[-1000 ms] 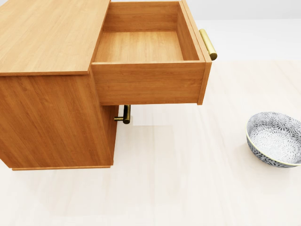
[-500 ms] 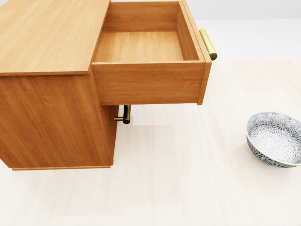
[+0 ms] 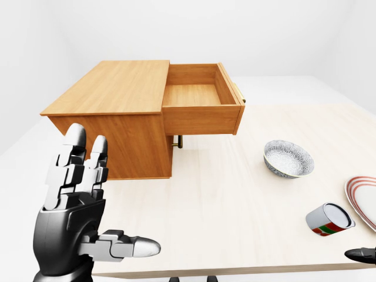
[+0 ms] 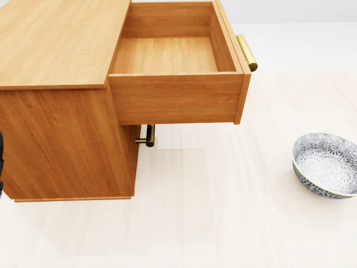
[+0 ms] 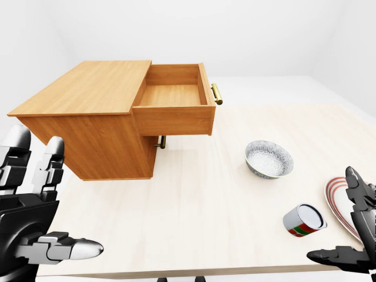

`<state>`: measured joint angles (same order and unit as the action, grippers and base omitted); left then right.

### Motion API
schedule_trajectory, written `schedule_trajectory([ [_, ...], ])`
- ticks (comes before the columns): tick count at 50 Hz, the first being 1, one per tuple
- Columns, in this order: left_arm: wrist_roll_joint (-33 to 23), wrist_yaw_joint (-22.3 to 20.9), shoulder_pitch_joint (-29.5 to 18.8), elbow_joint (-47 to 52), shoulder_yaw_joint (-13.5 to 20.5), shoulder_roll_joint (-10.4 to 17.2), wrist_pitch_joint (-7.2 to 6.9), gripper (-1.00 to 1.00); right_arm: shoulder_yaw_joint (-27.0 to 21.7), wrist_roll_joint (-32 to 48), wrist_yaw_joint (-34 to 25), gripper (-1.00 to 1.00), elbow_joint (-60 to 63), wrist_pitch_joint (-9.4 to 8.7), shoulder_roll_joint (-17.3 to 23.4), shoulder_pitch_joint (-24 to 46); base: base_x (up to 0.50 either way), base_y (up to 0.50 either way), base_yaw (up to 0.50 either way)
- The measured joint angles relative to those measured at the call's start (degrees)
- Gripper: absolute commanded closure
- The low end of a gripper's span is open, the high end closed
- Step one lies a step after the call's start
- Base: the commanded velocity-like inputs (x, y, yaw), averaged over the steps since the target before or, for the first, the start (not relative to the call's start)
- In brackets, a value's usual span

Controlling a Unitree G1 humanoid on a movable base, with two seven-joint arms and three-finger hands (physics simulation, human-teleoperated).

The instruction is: Put the ketchup in the top drawer of the cabinet.

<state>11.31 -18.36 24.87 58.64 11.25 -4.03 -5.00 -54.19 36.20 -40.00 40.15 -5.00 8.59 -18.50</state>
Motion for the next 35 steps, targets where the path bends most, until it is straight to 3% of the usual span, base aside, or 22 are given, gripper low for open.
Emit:
schedule_trajectory([
  [35, -0.29, 0.29, 0.21, -0.54, -0.59, 0.23, 0.00, -1.00, 3.08, -2.27, 0.00, -1.00, -11.61, 0.00, 2.53, 0.11, 0.00, 0.00, 0.00],
])
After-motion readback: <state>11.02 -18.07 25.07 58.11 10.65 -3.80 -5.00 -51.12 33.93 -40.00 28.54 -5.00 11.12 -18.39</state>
